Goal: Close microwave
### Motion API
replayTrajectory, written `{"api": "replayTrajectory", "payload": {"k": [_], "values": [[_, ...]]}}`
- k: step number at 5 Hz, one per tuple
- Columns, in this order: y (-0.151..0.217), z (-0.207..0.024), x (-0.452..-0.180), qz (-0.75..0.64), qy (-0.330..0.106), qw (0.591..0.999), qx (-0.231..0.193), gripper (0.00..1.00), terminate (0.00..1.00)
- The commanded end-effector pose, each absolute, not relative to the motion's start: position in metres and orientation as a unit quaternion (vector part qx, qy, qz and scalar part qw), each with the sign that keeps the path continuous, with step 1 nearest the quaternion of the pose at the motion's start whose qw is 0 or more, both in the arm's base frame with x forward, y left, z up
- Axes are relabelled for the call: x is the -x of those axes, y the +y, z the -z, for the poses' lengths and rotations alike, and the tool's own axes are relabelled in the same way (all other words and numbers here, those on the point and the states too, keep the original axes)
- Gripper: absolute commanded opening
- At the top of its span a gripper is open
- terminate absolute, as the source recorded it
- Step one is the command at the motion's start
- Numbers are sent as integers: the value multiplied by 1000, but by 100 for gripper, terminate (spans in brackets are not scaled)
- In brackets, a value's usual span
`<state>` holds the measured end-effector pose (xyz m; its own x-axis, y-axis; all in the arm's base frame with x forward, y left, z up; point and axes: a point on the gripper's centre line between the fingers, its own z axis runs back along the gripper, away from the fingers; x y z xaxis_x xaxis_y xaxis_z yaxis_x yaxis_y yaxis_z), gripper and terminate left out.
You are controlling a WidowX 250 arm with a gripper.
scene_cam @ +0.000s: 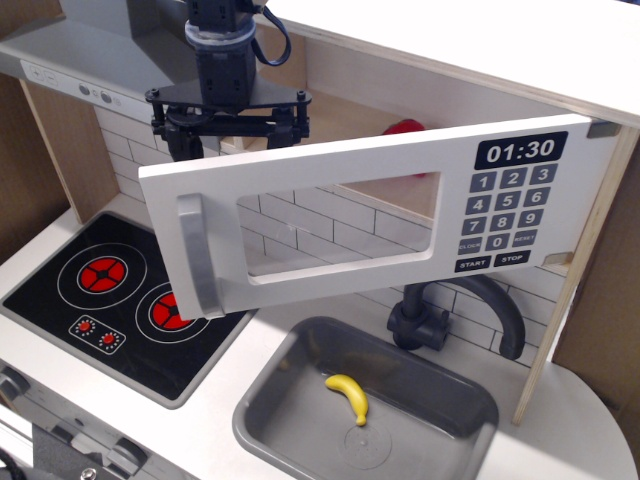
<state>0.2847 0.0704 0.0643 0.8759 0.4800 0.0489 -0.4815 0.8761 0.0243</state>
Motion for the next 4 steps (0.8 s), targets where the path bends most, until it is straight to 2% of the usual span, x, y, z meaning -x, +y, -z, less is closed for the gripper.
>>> {"api": "replayTrajectory", "payload": {"k": [1,2,4], "values": [[70,-64,-285,-248,-21,968,-18,100,0],[54,-87,-293,-198,-20,980,-10,100,0],[21,-128,-300,-103,-52,993,12,100,0]]}}
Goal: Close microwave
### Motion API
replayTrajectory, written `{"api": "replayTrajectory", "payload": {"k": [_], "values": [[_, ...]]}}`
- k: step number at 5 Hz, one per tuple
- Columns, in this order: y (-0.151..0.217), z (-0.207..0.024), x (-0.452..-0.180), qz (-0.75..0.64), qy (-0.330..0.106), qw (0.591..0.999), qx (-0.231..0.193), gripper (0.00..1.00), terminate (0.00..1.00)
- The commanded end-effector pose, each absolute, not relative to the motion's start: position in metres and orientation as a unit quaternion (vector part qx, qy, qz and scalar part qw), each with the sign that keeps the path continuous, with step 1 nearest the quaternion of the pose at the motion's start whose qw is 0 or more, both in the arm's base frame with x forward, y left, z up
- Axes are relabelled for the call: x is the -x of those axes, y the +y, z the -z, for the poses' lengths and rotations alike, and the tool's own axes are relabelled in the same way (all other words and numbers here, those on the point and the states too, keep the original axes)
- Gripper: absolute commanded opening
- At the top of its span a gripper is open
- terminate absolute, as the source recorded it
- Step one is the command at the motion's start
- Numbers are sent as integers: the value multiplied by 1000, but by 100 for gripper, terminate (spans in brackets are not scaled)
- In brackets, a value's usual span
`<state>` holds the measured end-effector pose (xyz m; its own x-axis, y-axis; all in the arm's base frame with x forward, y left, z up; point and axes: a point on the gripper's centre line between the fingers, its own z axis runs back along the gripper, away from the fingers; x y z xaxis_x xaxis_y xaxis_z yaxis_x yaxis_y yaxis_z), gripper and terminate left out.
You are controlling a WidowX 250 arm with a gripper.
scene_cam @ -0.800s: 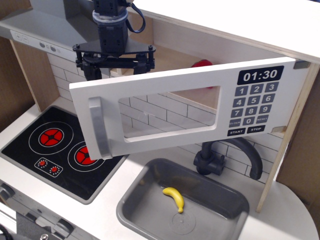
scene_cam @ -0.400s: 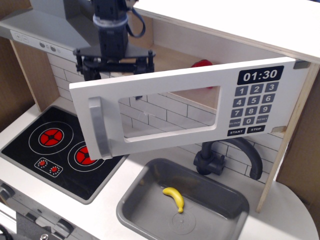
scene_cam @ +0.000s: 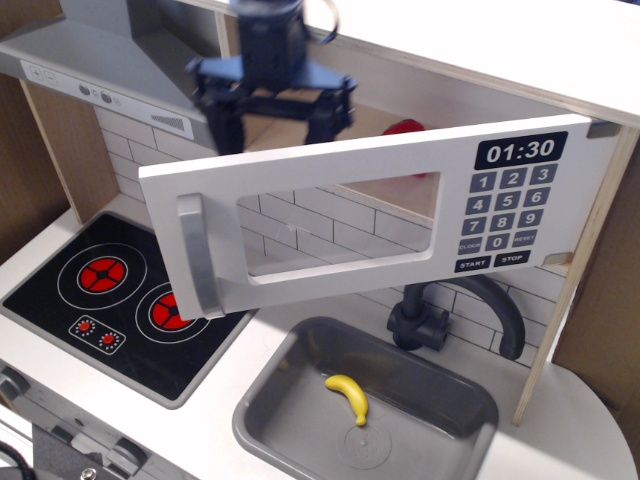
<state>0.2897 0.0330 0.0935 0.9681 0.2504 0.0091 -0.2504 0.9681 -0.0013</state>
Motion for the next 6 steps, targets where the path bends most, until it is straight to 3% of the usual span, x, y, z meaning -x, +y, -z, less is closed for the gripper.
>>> {"api": "replayTrajectory", "payload": {"k": [1,2,3,4,5,6], "values": [[3,-157,-295,-68,-78,994,35,100,0],[-8,-172,-288,-39,-73,995,52,100,0],[-14,-169,-277,6,-69,996,64,100,0],[-20,-158,-268,43,-36,997,58,100,0],[-21,-147,-261,65,-37,996,51,100,0],[-16,-140,-264,51,-60,997,15,100,0]]}}
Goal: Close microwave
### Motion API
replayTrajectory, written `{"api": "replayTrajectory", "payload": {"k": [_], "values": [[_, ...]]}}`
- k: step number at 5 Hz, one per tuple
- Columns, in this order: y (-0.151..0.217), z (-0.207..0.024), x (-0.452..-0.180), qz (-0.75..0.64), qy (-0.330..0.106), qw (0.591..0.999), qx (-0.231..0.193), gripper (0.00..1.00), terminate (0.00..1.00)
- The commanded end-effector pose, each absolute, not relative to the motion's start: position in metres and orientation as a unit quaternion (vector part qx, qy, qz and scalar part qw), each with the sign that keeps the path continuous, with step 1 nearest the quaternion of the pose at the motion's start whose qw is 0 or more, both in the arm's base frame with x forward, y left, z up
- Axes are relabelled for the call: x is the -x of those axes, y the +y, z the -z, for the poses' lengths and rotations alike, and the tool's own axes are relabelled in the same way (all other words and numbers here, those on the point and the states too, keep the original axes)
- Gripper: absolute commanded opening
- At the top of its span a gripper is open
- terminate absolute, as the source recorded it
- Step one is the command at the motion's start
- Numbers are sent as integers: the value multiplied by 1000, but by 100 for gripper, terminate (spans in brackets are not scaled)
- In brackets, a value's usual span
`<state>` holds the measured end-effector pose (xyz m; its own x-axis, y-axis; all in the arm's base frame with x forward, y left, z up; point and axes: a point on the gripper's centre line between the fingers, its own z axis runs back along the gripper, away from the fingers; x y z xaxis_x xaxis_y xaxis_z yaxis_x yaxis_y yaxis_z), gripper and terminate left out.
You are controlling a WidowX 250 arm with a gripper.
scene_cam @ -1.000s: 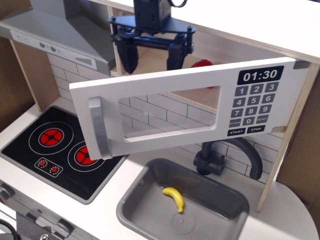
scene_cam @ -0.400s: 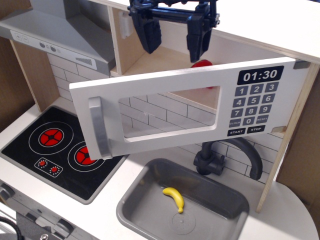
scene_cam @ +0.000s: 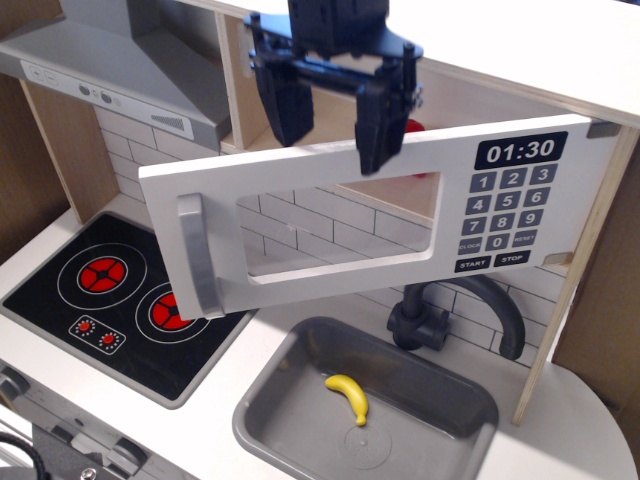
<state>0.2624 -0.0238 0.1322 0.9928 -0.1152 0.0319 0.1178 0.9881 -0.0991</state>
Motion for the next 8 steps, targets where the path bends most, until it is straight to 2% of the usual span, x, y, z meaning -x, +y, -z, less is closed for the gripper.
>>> {"api": "replayTrajectory", "payload": {"k": [1,2,3,4,6,8], "values": [[-9,-140,-275,33,-70,997,4,100,0],[-3,-149,-291,7,-79,997,5,100,0],[-9,-161,-289,-10,-84,996,4,100,0],[-23,-166,-273,1,-74,997,7,100,0],[-45,-151,-236,20,-67,997,21,100,0],[-27,-89,-259,-48,-61,997,-15,100,0]]}}
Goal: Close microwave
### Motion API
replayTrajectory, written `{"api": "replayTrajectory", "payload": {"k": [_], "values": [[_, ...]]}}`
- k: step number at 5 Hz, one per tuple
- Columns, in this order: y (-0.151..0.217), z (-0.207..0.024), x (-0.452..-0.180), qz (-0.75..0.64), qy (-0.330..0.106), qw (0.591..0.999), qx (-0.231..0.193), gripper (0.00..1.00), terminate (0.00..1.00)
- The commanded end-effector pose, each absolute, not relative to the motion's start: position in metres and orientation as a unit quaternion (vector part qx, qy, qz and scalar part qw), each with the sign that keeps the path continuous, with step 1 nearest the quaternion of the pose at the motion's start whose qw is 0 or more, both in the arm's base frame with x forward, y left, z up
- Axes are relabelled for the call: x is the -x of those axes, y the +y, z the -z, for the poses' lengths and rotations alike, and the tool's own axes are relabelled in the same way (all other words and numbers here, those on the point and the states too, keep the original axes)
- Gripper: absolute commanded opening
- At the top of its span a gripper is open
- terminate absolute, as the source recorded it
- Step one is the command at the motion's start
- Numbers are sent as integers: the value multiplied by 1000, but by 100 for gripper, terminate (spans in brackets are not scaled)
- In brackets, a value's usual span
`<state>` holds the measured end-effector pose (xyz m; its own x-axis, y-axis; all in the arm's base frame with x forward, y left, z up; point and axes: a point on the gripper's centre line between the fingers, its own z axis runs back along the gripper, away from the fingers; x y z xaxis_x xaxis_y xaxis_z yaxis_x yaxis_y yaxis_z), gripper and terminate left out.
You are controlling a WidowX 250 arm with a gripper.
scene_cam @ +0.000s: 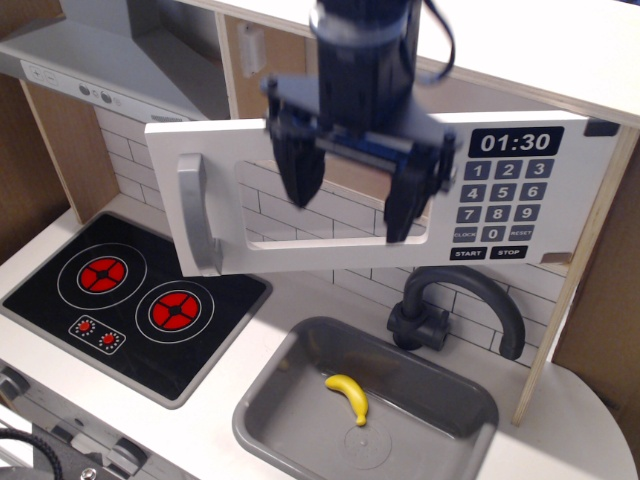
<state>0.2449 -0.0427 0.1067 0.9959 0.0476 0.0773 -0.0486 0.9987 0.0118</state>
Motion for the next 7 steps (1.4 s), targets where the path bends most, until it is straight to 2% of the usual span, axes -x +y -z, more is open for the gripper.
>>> {"api": "replayTrajectory", "payload": {"k": [1,2,4,5,6,7], "values": [[-8,-68,-272,-62,-78,995,-24,100,0],[9,-57,-286,-59,-103,992,-40,100,0],[29,-61,-318,-69,-147,986,-30,100,0],[25,-71,-311,-30,-172,985,-14,100,0],[23,-82,-299,-29,-168,985,-6,100,0],[30,-72,-306,-33,-178,983,-17,100,0]]}}
